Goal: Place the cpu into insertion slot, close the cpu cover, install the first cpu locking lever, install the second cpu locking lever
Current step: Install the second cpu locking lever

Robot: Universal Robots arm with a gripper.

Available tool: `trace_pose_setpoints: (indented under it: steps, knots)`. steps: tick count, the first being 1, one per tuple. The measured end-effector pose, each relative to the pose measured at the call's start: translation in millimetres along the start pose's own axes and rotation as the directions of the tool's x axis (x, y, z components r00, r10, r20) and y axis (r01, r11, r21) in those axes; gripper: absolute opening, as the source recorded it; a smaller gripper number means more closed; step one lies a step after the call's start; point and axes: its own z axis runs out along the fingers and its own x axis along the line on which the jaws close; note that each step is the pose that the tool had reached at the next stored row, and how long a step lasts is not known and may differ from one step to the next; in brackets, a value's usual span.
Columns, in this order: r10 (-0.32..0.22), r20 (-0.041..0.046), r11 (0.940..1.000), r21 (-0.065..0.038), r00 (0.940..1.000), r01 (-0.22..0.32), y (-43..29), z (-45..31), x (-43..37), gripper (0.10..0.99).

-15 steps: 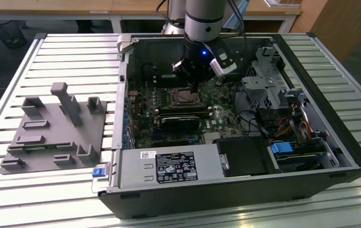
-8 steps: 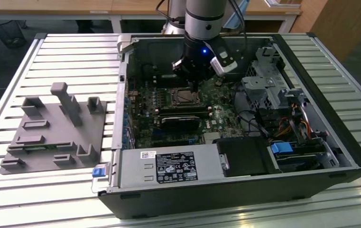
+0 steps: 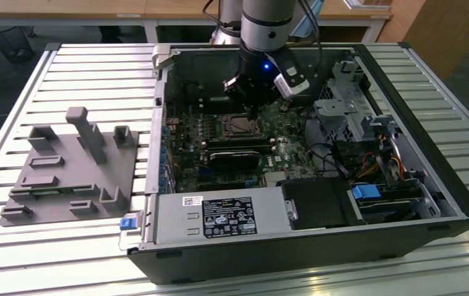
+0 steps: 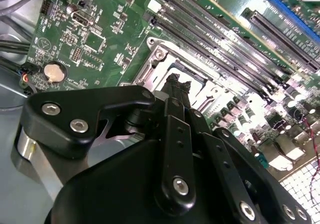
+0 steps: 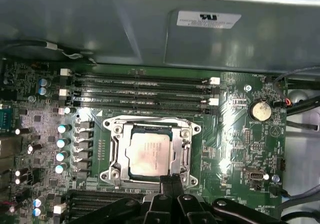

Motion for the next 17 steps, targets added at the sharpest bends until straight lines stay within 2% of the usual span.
trace_pose_setpoints:
  steps: [14, 17]
  knots:
    - [0.0, -0.0026, 1.0, 0.0, 1.0, 0.0, -11.0, -0.3, 0.4, 0.106]
    - [0.0, -0.0099, 1.0, -0.004, 1.0, 0.0, -13.7, -0.3, 0.5, 0.106]
